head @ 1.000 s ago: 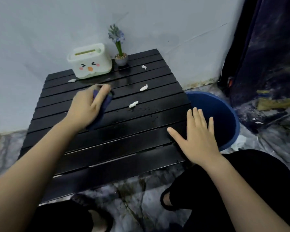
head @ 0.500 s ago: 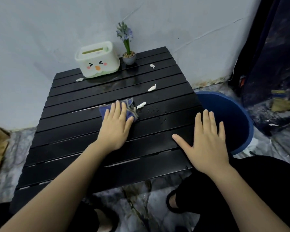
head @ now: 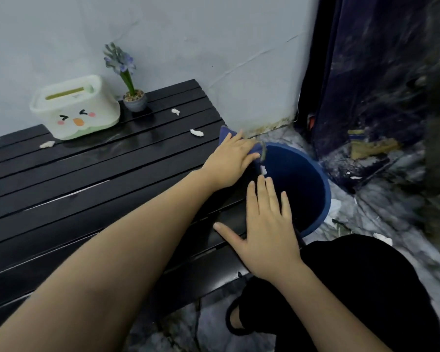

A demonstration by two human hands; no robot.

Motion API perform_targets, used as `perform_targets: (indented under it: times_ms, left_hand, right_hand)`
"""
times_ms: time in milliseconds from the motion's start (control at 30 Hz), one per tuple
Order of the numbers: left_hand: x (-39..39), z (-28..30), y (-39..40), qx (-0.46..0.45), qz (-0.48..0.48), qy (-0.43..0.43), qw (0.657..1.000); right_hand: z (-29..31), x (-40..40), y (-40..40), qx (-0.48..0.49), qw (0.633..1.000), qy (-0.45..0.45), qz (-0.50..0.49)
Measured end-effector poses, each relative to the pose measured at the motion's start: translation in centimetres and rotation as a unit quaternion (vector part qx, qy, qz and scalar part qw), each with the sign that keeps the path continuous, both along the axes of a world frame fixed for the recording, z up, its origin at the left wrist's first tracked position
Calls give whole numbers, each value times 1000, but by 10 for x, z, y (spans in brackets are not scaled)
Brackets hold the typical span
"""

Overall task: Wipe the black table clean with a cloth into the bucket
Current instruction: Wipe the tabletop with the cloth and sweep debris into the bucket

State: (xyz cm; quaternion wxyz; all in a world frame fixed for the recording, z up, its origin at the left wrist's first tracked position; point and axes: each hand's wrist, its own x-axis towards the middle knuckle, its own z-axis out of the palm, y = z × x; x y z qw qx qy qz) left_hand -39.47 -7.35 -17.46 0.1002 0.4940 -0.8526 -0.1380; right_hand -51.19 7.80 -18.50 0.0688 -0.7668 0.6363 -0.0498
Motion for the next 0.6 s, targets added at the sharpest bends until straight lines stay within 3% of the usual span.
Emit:
perform_targets:
  times_ms: [100, 300, 433, 500, 600]
  left_hand:
    - [-9, 10, -6, 20, -3, 68, 998]
    - [32, 50, 6, -60, 75, 231, 968]
    - [111, 64, 23, -109, 191, 212, 952]
    - [158, 61, 33, -113, 267, 180, 940]
    - [214, 44, 54, -15, 327, 187, 926]
  right_hand:
    - [-2, -1, -1, -2, 1000, -17, 0]
    - [-3, -4, -2, 6, 1000, -18, 9]
    - [1, -15, -8, 17, 996, -90, 2]
    - [4, -25, -13, 18, 996, -84, -15]
    - [5, -29, -14, 50, 997, -56, -32]
